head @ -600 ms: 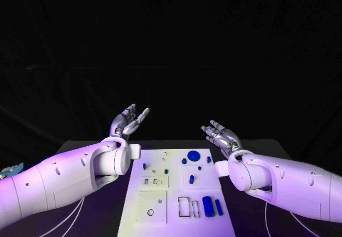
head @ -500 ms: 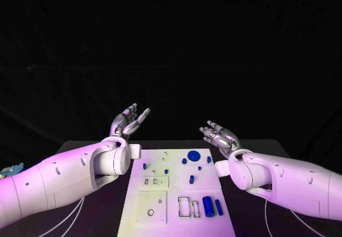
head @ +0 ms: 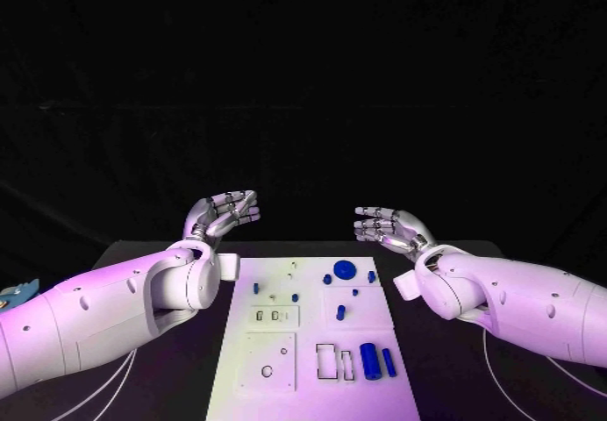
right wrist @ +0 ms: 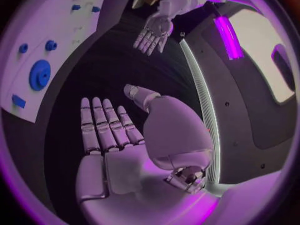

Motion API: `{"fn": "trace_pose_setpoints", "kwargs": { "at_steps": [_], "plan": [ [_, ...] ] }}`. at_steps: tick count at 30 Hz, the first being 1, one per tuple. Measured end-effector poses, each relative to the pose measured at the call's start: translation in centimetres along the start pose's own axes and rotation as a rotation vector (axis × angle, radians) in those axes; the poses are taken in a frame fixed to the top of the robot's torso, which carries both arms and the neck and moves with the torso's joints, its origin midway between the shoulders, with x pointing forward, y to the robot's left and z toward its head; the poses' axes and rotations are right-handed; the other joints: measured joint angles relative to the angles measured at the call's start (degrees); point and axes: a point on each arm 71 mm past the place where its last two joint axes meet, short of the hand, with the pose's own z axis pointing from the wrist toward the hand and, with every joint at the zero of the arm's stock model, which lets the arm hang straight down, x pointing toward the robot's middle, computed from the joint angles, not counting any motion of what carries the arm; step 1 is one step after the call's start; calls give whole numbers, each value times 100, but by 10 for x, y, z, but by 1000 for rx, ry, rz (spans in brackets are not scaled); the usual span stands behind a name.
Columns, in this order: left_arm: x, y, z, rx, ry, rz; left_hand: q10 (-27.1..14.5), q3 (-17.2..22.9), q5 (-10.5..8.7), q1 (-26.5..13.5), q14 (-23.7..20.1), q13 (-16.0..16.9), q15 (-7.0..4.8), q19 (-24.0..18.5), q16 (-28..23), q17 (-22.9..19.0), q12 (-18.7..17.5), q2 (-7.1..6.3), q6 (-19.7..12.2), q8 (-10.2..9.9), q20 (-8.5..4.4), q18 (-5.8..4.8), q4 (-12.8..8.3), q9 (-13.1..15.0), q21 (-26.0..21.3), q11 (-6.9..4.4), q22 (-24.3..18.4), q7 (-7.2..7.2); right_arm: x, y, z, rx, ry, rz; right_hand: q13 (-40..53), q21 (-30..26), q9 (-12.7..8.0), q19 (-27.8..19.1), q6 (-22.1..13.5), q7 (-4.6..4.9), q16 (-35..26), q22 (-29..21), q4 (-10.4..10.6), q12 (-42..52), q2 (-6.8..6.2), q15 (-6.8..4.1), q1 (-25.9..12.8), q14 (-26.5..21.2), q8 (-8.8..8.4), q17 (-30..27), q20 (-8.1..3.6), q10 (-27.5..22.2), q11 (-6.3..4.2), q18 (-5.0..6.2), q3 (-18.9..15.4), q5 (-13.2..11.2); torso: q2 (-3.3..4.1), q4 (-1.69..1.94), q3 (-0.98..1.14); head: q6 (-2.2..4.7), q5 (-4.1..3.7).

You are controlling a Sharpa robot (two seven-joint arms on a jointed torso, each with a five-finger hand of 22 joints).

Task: Assemble the parts on the task board

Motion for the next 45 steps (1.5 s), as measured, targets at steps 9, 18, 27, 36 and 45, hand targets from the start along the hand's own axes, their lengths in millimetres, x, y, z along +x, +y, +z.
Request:
{"fn": "trace_pose_setpoints", "kwargs": {
  "at_steps": [9,18,27,36,45],
  "plan": [
    [1,-9,-14,10,62,-21,592,274,0,99,698,-1,-229,577,195,227,-28,-92,384,84,-192,26,-22,48,202,-185,5,121,-5,13,7,-98,61,-283,22,689,200,1154,1293,199,414,286,-292,11,-161,-366,161,1551,351,224,-227,1465,-270,132,167,-69,157,34,-34,-15,-31],
    [6,-23,-27,22,121,-49,592,290,0,111,703,-1,-235,581,195,241,-52,-103,384,84,-197,26,-38,47,202,-185,-1,122,-4,31,16,-152,131,-552,61,2078,267,1933,1901,304,1192,1101,-407,-119,-227,-818,227,3075,375,905,-681,2317,-546,132,-192,-34,364,71,-76,-42,-60],
    [13,-31,-35,28,159,-70,592,290,0,123,703,-6,-235,604,195,247,-65,-116,383,84,-215,26,-38,47,202,-185,-7,122,12,46,20,-181,229,-790,274,3883,489,2745,2297,131,4487,2291,-207,-192,-578,-1112,-76,4298,193,3633,-1007,2747,-762,132,-116,23,582,116,-117,-75,-101],
    [17,-33,-38,26,178,-81,592,290,0,97,703,-6,-234,622,195,253,-91,-142,383,84,-197,25,-38,47,202,-184,-12,122,30,54,23,-197,311,-986,308,4711,598,3289,2284,120,5734,3395,-91,-216,-712,-1071,-136,4479,144,4936,-973,2315,-742,132,-78,23,738,149,-160,-90,-149],
    [19,-34,-39,23,188,-86,591,322,0,97,703,-11,-234,622,195,252,-111,-142,383,84,-197,25,-38,46,202,-184,-19,122,39,54,25,-190,345,-1108,319,4937,644,3399,2264,100,6053,3730,-51,-216,-765,-1071,-140,4479,122,5278,-945,2179,-715,131,-117,0,825,180,-193,-92,-177]
  ]
}}
